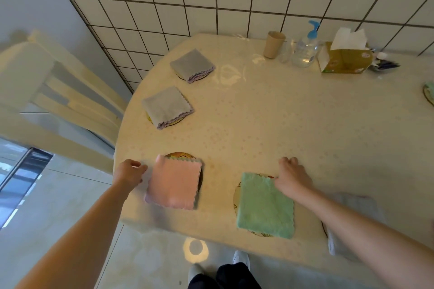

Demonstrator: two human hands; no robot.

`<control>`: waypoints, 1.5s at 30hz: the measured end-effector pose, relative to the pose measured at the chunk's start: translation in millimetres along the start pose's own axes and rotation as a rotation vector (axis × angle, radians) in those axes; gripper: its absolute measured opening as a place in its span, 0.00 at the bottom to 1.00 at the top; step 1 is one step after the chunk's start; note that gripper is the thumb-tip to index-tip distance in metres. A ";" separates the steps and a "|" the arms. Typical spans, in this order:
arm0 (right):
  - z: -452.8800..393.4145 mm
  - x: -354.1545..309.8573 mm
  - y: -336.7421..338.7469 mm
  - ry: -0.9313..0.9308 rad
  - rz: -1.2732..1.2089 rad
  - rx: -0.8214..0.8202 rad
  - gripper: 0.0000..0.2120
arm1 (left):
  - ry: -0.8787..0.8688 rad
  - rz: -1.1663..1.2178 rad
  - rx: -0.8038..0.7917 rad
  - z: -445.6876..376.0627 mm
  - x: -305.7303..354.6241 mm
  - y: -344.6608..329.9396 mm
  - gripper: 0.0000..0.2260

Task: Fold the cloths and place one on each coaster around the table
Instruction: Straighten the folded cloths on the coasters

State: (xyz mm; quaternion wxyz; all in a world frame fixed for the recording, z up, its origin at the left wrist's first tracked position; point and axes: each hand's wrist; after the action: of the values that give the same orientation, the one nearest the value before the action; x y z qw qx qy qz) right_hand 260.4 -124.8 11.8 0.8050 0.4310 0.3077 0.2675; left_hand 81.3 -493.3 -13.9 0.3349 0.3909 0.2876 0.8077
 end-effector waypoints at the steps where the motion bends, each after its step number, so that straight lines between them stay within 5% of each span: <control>1: -5.5 -8.7 3.4 0.030 -0.034 0.007 0.18 | 0.001 -0.003 0.009 -8.6 1.2 5.5 0.13; 9: -57.0 -103.5 -4.4 0.196 -0.315 -0.069 0.18 | -0.177 0.024 0.006 -76.0 49.5 30.9 0.03; 21: -135.2 -290.6 -24.3 0.053 -0.499 -0.032 0.14 | -0.314 0.190 -0.293 -197.4 173.2 67.7 0.04; 35: -201.9 -339.3 -35.7 -0.003 -0.326 -0.105 0.15 | 0.024 0.619 -0.545 -246.6 282.7 16.8 0.13; 41: -219.8 -347.7 -19.7 -0.049 -0.472 -0.304 0.16 | 0.126 0.668 -0.542 -251.9 315.7 0.1 0.08; 45: -228.2 -356.3 -18.6 -0.048 -0.531 -0.481 0.17 | 0.131 0.629 -0.522 -255.7 327.7 -8.9 0.19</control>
State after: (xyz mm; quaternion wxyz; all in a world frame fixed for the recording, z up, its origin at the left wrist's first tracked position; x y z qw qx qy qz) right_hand -140.0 -260.9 -10.0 0.9319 0.1405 0.3180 0.1034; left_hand -280.6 -288.7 -11.8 0.1407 0.3093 -0.0396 0.9397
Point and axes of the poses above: each hand's wrist, its own z-axis away from the middle knuckle, its own y-axis out of the back of the hand, x = y × z, and after that the axes turned 9 degrees about -z, right-handed
